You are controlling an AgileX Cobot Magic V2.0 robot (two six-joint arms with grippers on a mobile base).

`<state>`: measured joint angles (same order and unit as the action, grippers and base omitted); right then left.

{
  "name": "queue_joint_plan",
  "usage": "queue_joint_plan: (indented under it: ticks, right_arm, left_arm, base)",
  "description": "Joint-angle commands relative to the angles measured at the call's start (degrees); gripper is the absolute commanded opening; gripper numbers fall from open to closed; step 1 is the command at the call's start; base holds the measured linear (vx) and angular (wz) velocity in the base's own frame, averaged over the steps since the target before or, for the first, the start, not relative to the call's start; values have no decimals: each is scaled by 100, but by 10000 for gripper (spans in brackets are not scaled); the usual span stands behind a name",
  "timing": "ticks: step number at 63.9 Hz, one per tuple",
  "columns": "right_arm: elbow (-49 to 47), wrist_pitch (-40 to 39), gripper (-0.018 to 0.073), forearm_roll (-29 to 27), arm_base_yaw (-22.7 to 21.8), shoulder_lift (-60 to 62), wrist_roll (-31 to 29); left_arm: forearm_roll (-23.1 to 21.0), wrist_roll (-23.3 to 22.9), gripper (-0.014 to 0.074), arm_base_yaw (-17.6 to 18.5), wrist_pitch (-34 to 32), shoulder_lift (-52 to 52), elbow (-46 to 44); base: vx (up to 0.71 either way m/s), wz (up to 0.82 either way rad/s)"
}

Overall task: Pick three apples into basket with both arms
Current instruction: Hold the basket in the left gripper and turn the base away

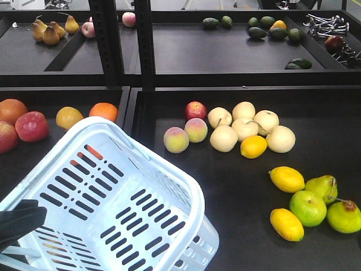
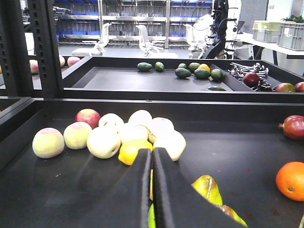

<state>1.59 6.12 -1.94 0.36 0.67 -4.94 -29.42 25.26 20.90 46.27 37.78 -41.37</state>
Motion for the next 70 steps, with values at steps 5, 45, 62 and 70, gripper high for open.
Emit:
queue_joint_plan:
  ticks: [5, 45, 62, 70]
  right_arm:
    - [83, -398, -6, 28, -36, 77, 3]
    - [83, -398, -6, 28, -36, 77, 3]
    - [83, -398, -6, 28, -36, 77, 3]
    - [83, -398, -6, 28, -36, 77, 3]
  left_arm:
    - [-277, -70, -8, 12, -498, -10, -184]
    - [-277, -70, -6, 12, -498, -4, -184]
    - [-277, -70, -6, 12, -498, -4, -184]
    - [-277, -70, -6, 12, -498, -4, -184]
  base:
    - [-2, 5]
    - [-7, 14]
    - [-7, 28]
    - [-9, 34]
